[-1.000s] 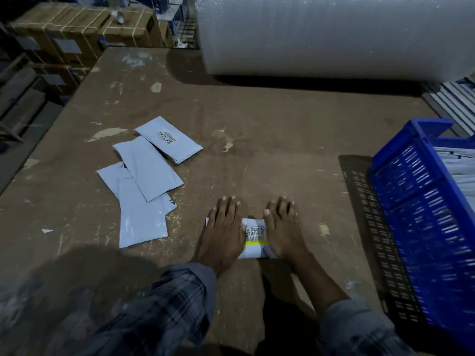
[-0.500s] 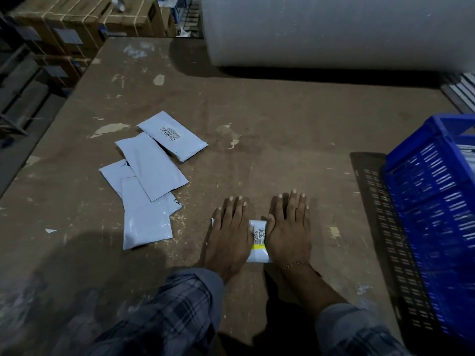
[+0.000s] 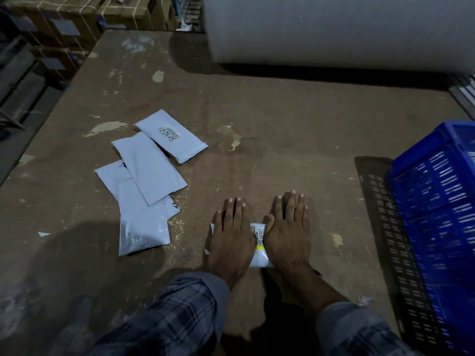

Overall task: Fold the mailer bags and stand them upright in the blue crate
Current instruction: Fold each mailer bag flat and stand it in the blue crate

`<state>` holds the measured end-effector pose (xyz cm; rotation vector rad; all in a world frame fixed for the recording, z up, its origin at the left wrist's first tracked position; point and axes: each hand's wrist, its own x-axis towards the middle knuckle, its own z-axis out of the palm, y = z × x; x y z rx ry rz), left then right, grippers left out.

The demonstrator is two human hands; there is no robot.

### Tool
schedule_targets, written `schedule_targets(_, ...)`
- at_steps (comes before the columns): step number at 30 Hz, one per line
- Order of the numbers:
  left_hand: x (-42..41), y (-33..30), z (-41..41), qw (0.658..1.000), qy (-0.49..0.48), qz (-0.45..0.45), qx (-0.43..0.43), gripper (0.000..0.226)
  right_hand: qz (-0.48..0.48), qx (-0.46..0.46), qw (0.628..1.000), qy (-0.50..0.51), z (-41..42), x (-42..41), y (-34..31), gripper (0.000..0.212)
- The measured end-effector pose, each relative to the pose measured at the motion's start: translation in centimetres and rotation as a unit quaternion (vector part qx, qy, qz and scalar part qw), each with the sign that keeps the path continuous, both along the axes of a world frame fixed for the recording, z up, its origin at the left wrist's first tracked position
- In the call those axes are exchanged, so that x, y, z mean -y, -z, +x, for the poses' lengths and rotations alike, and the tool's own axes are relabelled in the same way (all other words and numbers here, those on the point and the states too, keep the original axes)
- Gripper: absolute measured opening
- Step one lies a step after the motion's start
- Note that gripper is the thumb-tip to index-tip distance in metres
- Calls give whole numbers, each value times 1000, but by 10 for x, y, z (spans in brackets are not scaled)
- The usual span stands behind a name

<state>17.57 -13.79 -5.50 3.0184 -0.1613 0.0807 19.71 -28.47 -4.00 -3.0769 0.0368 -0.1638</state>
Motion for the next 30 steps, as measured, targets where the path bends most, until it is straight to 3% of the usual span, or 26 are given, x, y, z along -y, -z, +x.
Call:
schedule_targets(11,8,0,12,998,-28,-48,5,57,8,14,1000,10,11,-2,0,60)
schedule_targets(19,3,7,32,1000,-5,13,-8,63,37,5,999,27,32,-3,0,63)
schedule_targets(25,-6,-4,22,999,42,1,2,63,37,30,997,58,-13,-10,4,61)
schedule_targets(30,-21,-1,-8,996,79,21,21,65,46,34,998,26,-25,-4,8,60)
